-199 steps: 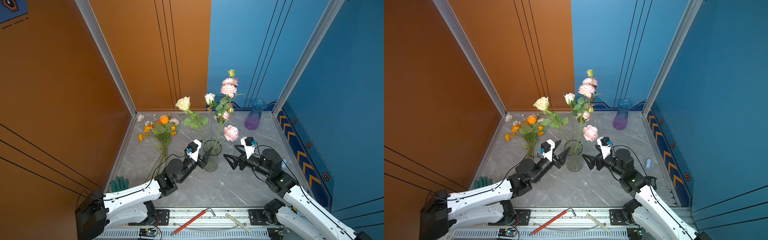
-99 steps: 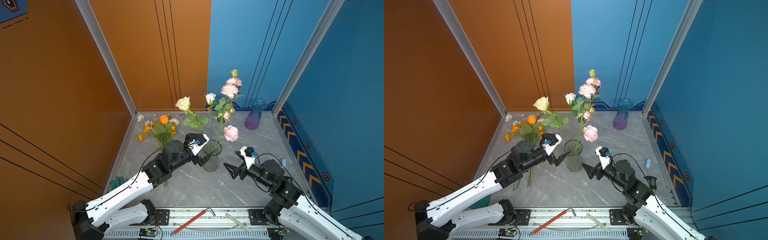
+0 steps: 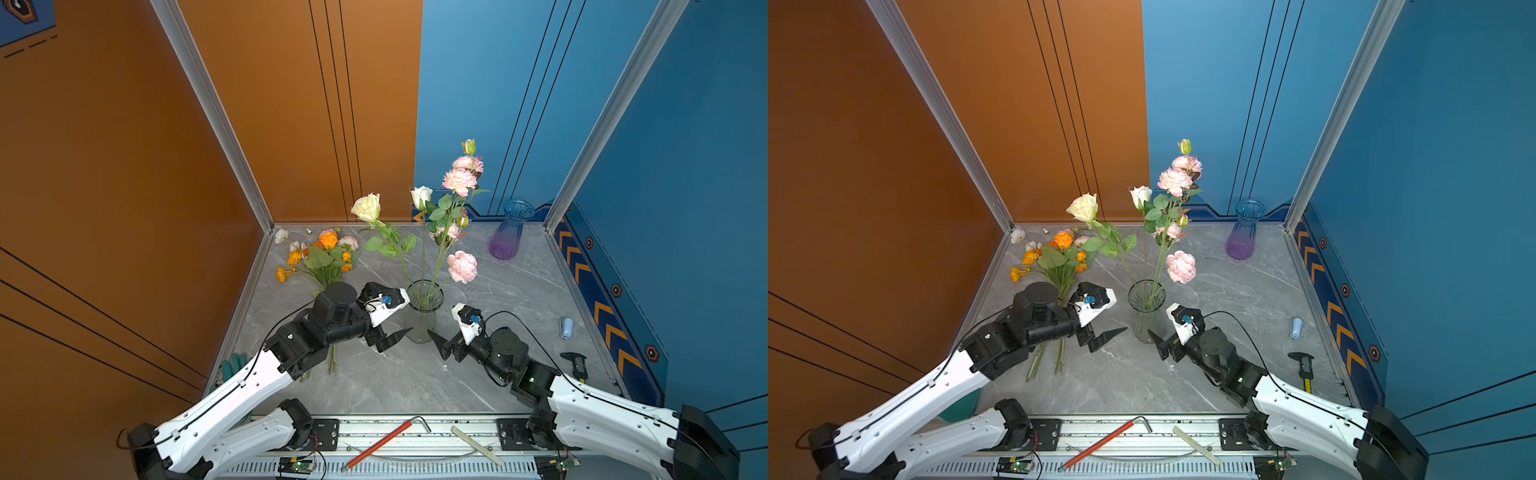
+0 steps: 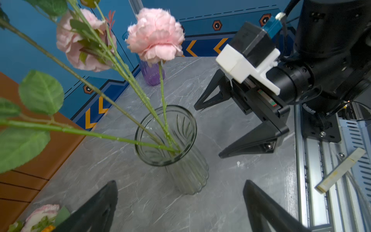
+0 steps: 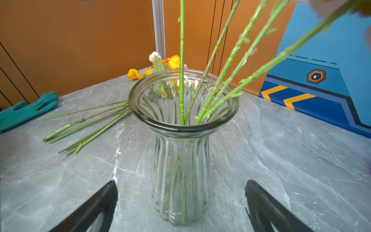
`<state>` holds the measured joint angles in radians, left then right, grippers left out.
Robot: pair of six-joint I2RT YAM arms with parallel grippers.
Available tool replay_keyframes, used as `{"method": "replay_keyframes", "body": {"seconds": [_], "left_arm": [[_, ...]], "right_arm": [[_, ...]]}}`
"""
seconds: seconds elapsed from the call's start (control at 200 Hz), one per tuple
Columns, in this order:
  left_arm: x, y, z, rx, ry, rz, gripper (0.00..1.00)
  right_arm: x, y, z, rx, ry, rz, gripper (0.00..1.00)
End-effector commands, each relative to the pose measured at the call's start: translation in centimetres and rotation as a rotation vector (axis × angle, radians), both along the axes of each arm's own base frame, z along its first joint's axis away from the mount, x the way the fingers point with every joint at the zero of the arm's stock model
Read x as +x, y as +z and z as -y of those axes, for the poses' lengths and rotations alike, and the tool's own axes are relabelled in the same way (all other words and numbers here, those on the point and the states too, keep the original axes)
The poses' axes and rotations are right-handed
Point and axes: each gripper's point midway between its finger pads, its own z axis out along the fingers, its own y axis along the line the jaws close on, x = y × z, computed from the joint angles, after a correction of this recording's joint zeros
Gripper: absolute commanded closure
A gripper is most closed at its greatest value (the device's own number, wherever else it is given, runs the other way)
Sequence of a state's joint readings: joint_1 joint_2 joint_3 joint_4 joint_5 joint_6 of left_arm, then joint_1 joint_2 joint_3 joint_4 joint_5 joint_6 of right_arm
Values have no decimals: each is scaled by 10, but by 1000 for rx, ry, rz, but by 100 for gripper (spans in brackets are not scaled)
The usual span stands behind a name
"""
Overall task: Arrange flowers in a vase
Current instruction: Place the flower in the vase, then pick up the vase from the center of the table.
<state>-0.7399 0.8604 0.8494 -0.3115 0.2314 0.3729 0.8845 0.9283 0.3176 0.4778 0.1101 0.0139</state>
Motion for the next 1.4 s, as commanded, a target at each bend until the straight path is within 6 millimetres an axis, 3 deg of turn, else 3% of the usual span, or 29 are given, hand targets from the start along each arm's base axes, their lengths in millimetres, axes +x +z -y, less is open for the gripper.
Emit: {"method": "replay_keyframes", "body": {"seconds": [0.0,0.265,0.731,0.901,1.001,1.176,1.397], "left_arm": [[-12,-1,-7,-42,-34,31,2],[-14,-13,-1,-33,-54,1,2],[-8,-14,-7,-25,-24,26,2],[-7,-15,-8,-26,-18,30,2],[-7,-15,-8,-27,-20,29,2],[-6,-15,-9,-26,-16,31,2],[-5,-17,-10,-25,-12,29,2]], "right_arm": [[14,31,-16,84,2,98,0],[40,35,-39,132,-15,147,0],[69,31,-56,200,-46,162,0],[73,28,-57,201,-47,143,12],[73,26,-60,185,-37,134,26],[70,23,-61,173,-18,145,32],[66,35,-58,228,-12,203,43]]}}
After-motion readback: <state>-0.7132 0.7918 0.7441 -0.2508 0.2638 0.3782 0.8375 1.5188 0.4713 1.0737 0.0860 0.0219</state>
